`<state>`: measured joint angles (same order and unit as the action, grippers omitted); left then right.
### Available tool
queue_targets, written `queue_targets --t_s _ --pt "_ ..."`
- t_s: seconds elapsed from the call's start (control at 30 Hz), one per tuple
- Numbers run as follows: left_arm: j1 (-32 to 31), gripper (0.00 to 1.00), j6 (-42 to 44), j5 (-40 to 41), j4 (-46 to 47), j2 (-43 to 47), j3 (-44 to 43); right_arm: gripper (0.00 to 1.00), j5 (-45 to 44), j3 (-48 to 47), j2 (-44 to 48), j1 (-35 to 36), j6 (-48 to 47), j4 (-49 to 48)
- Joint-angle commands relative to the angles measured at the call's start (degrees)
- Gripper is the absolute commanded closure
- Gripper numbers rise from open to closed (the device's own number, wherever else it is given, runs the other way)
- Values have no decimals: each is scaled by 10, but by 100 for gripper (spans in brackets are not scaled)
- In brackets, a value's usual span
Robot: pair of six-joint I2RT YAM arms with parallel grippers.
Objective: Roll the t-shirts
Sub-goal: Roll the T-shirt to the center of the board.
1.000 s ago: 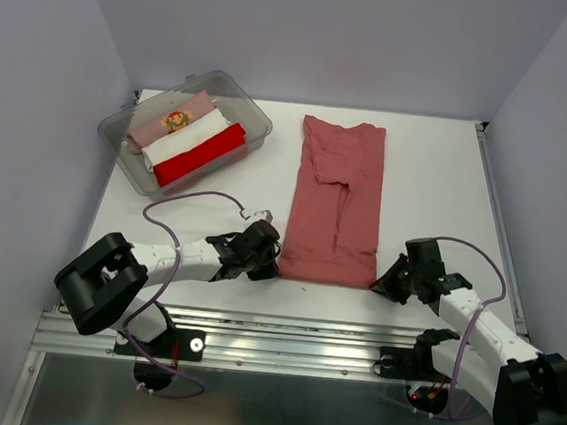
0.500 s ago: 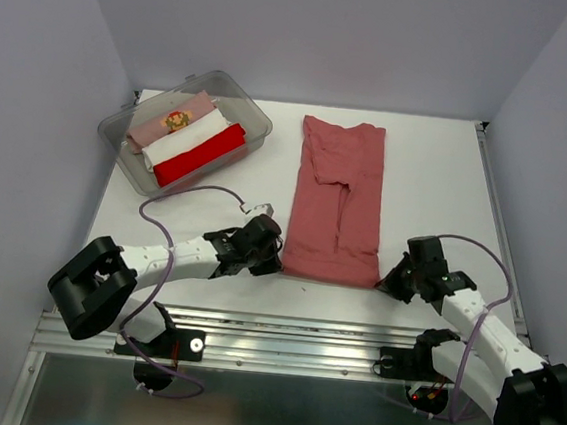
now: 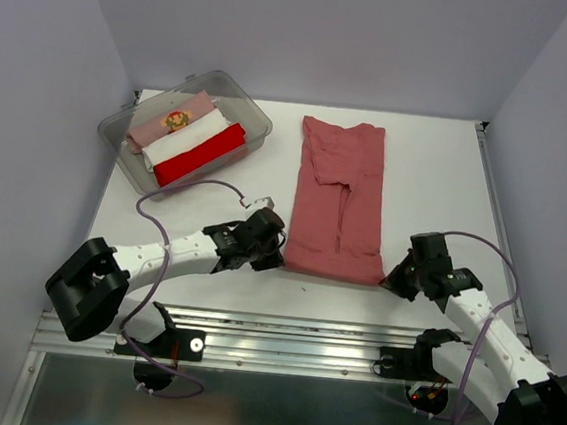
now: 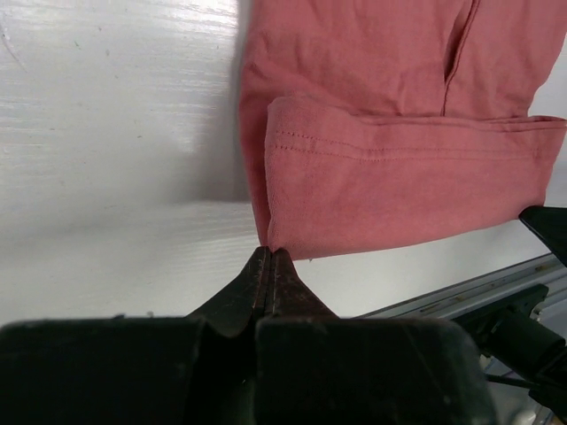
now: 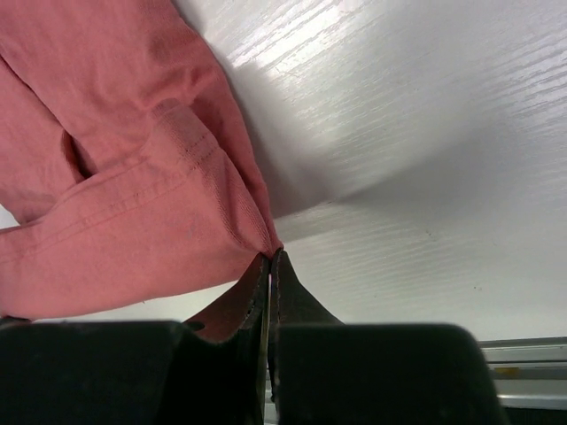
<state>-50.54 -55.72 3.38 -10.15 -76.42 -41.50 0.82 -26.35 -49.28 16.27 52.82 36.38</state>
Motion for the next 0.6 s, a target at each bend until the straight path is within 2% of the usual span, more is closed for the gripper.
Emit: queue_targets --t_s 0.0,0.27,0.57 --pt "-1 100 -11 19 -39 9 -28 99 -50 -34 -8 4 11 37" --pt "0 100 -31 8 -52 -15 -45 99 -52 -49 -9 4 9 39" --pt "9 100 -19 30 -74 -43 -84 99 -66 -85 -62 4 10 41"
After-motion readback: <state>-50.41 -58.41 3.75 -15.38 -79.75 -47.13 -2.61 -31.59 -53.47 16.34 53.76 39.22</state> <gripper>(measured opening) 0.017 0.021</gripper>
